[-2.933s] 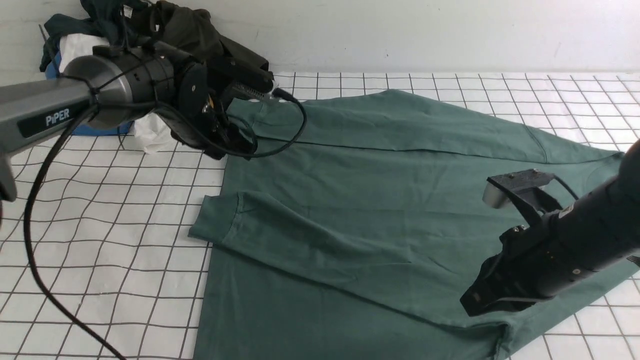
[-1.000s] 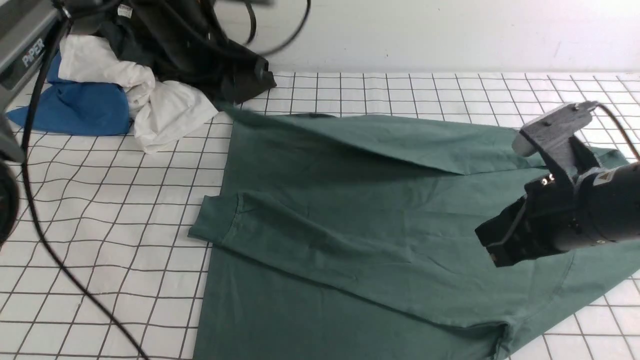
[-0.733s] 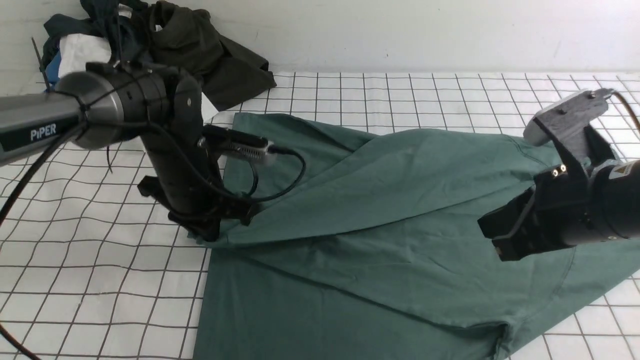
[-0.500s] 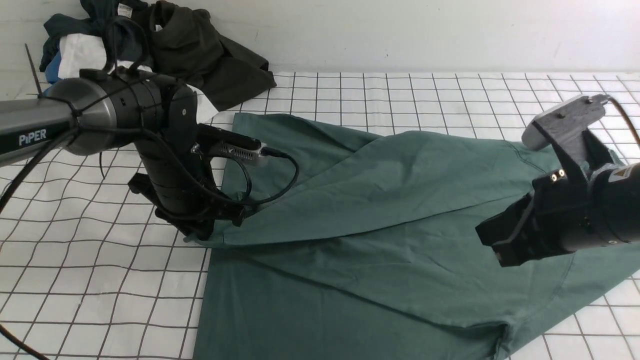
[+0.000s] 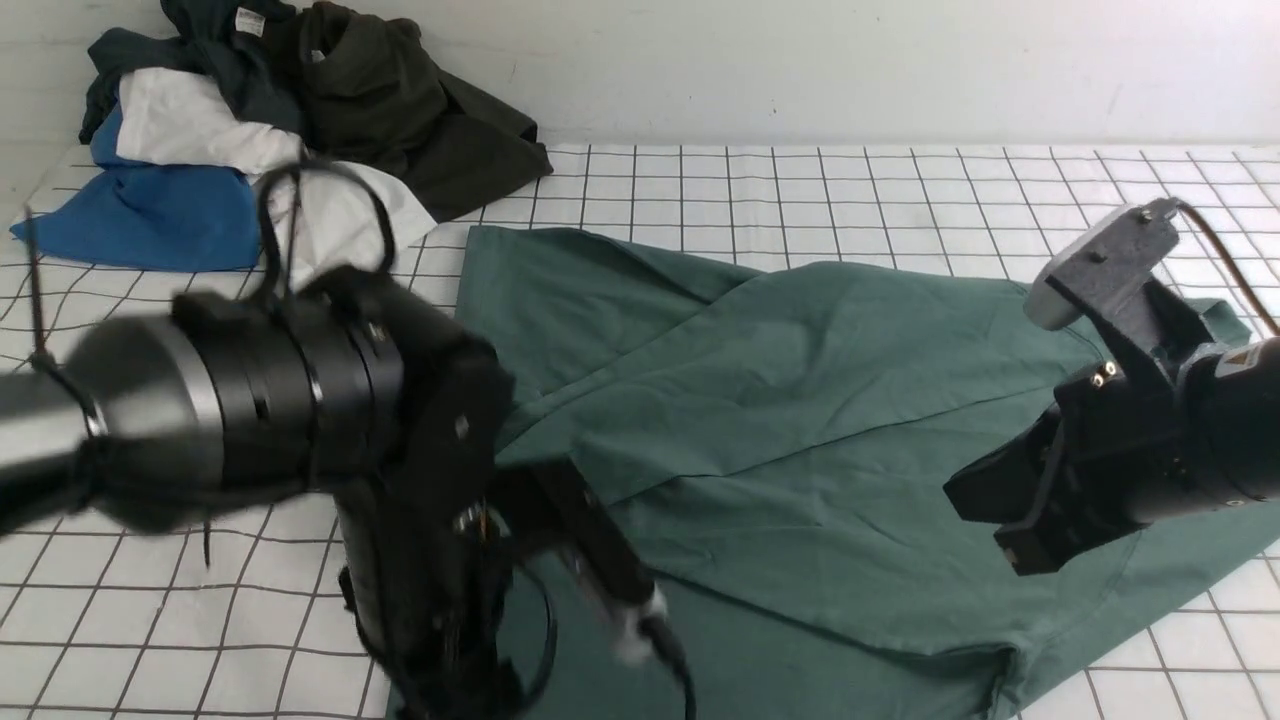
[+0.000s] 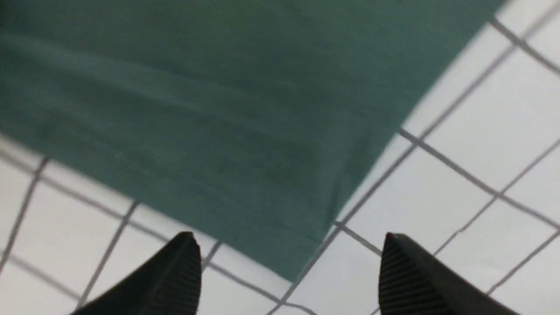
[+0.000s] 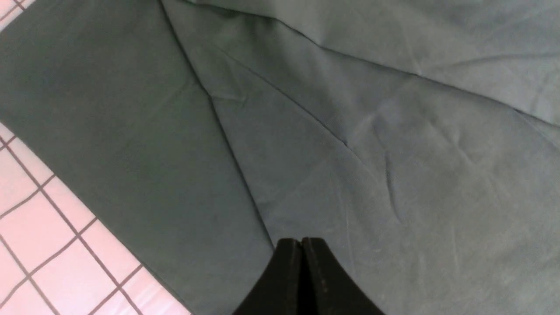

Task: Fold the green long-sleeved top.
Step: Use both arms simultaneously to clamp the lower edge of the clothing fabric

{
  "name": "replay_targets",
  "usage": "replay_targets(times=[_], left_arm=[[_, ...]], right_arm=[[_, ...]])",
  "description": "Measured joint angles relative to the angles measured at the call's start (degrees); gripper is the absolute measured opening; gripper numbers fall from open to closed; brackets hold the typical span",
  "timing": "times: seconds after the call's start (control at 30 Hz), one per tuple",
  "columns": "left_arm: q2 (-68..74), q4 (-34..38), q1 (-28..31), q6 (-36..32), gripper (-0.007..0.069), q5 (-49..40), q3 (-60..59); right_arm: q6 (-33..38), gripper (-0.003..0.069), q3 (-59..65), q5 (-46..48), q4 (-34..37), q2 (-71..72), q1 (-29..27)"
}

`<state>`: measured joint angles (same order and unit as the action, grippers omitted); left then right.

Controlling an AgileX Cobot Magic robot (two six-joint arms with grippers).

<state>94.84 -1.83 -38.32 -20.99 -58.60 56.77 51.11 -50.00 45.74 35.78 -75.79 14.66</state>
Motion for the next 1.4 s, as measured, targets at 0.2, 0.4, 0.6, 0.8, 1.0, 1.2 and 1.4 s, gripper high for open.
replay_targets(times=[0.2, 0.4, 0.6, 0.8, 1.0, 1.2, 1.4], left_arm=[[0.97, -5.09, -3.02, -5.33, 0.0486, 9.78, -7.39], [2.47, -7.87, -3.34, 0.85, 0.0218, 11.50, -8.05], [-0.26, -20.97, -2.97, 14.65, 0.0012, 10.37, -5.89], [-9.58, -32.98, 3.29, 26.38, 0.0009, 11.67, -5.19], [-14.98, -31.10, 10.17, 26.70, 0.0009, 12.23, -5.19], [-15.63, -29.32, 11.88, 26.55, 0.0009, 12.12, -5.19], [-15.67, -28.71, 11.88, 26.55, 0.0009, 12.12, -5.19]], right_arm=[[4.11, -0.0015, 0.00, 2.43, 2.43, 0.00, 0.00], [6.77, -0.0015, 0.00, 2.77, 3.29, 2.00, 0.00], [8.39, -0.0015, 0.00, 1.32, 0.88, 4.17, 0.00], [7.62, -0.0013, 0.00, 3.31, -7.02, 3.91, 0.00], [1.02, 0.0123, 2.57, 4.11, -21.58, -0.91, 0.00], [-4.93, 0.0388, 9.38, -3.49, -39.44, -7.40, 0.00], [-5.88, 0.0422, 13.60, -14.41, -49.80, -12.07, 0.00]])
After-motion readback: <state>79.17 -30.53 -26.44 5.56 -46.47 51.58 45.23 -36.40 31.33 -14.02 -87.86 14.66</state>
